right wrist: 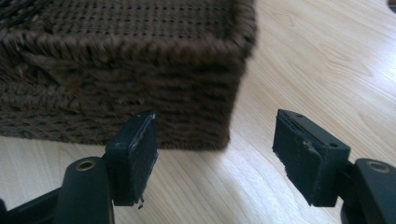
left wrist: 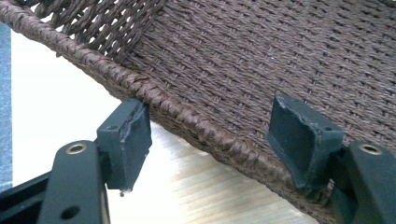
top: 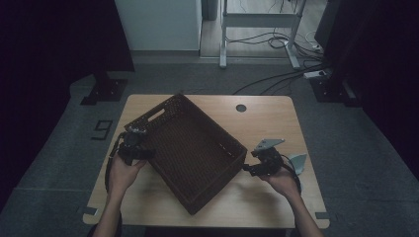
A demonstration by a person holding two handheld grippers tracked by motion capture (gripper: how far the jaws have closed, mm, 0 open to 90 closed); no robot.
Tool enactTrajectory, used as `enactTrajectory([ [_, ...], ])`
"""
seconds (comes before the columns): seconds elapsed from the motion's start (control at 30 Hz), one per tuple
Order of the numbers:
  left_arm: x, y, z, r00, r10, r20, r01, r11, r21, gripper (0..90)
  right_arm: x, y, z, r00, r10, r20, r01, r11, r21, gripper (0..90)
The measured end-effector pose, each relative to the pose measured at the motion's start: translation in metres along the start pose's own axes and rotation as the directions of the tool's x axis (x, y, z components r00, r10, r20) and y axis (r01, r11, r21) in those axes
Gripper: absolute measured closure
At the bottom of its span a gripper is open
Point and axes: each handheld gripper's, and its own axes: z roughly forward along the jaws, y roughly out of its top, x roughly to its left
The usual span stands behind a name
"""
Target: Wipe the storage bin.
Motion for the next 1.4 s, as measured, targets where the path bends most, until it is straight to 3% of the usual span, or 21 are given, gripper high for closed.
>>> enactTrajectory([
  [0.23,-0.006,0.01,0.007,0.9996,0.028,0.005,-0.028,0.9996,0.007,33.3,0.007,-0.001,-0.001,0.999,-0.026,-0.038,0.025,1.0,-0.004,43.2],
  [0.37,-0.003,0.011,0.008,0.9996,0.01,0.025,-0.01,0.9999,-0.007,33.5,0.011,-0.005,-0.005,0.9985,-0.039,-0.038,0.039,0.999,-0.007,49.2],
  [0.47,0.001,0.009,0.007,0.9987,-0.013,0.05,0.013,0.9998,-0.012,32.9,0.014,-0.008,-0.008,0.9976,-0.048,-0.05,0.047,0.999,-0.006,51.2],
  [0.57,0.002,0.008,0.004,0.999,-0.017,0.042,0.018,0.9996,-0.022,32.2,0.02,-0.009,-0.01,0.9962,-0.059,-0.063,0.059,0.998,0.0,51.8],
  [1.03,-0.005,0.0,-0.014,0.9989,0.019,0.042,-0.018,0.9996,-0.021,32.7,0.048,-0.013,-0.015,0.9854,-0.108,-0.131,0.11,0.994,0.01,64.6],
  [1.4,-0.001,-0.01,-0.02,0.9983,0.04,0.041,-0.04,0.9992,-0.008,36.0,0.072,-0.01,-0.01,0.9749,-0.138,-0.174,0.141,0.99,0.004,71.6],
])
